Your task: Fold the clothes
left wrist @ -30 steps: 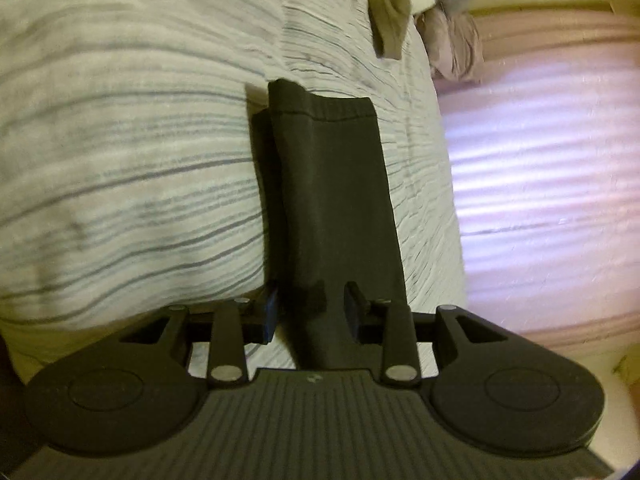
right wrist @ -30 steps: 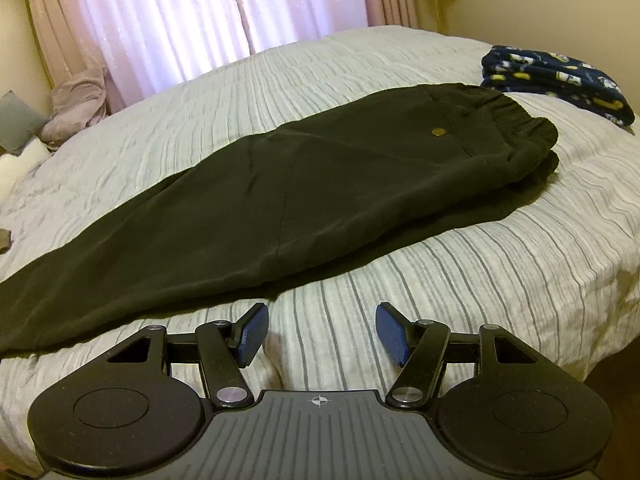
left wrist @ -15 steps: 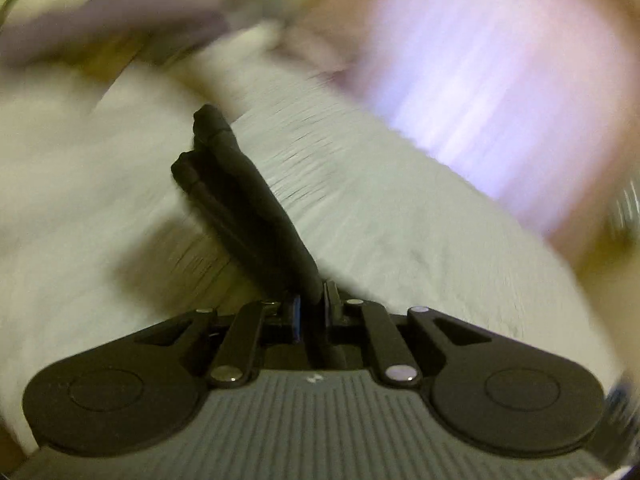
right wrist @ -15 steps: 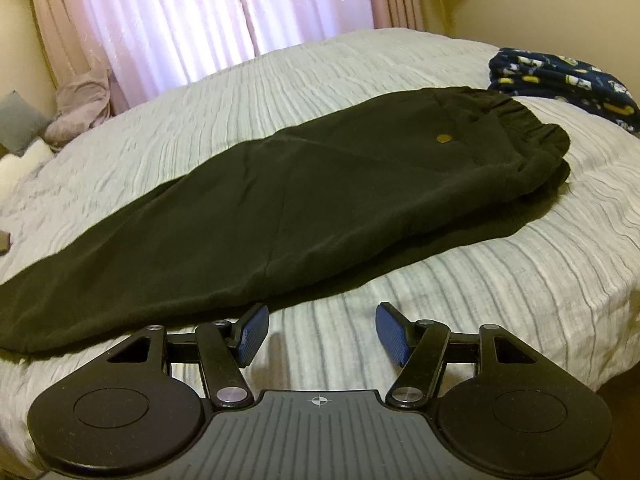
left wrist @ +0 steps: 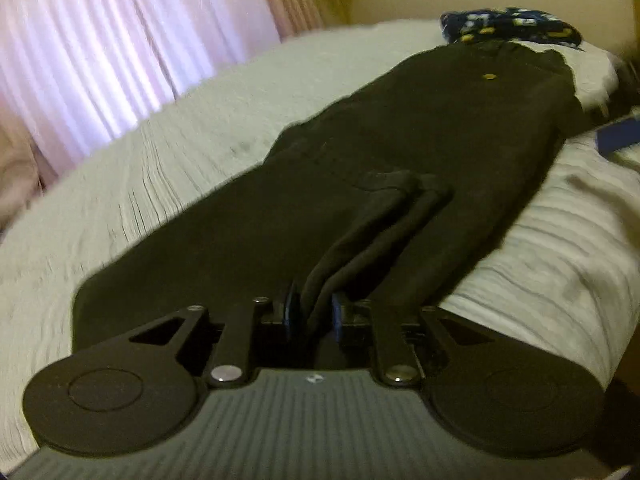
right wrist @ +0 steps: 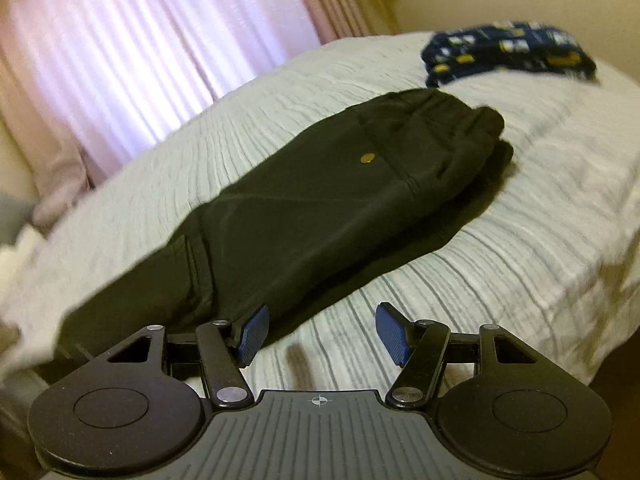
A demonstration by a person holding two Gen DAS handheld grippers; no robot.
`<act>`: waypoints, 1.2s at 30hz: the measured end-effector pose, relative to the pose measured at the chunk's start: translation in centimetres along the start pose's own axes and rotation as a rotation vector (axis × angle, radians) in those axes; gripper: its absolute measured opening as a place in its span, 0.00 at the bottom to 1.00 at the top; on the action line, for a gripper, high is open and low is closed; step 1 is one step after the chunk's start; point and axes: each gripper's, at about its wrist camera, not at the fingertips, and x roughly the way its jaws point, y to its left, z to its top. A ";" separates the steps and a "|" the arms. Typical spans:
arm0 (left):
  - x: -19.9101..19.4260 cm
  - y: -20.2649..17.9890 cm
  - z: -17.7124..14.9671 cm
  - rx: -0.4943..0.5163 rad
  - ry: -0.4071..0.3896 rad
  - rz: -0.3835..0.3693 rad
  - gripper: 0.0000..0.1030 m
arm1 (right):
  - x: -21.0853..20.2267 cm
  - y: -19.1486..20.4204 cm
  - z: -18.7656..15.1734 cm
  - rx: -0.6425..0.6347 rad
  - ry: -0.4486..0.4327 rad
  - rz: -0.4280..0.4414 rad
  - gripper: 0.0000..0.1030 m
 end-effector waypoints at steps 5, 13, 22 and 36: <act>-2.1 1.1 -0.6 -0.055 0.003 -0.061 0.21 | 1.6 -0.2 1.1 0.299 0.057 0.308 0.61; -8.1 7.3 -3.2 -0.353 -0.033 -0.117 0.22 | 8.0 2.9 0.1 0.490 0.273 0.337 0.61; -10.4 12.5 -6.7 -0.575 -0.034 -0.080 0.22 | 9.7 5.2 0.1 0.492 0.232 0.280 0.60; -9.6 15.8 -5.5 -0.660 -0.085 -0.080 0.20 | 6.4 6.1 -1.6 0.144 0.033 0.222 0.08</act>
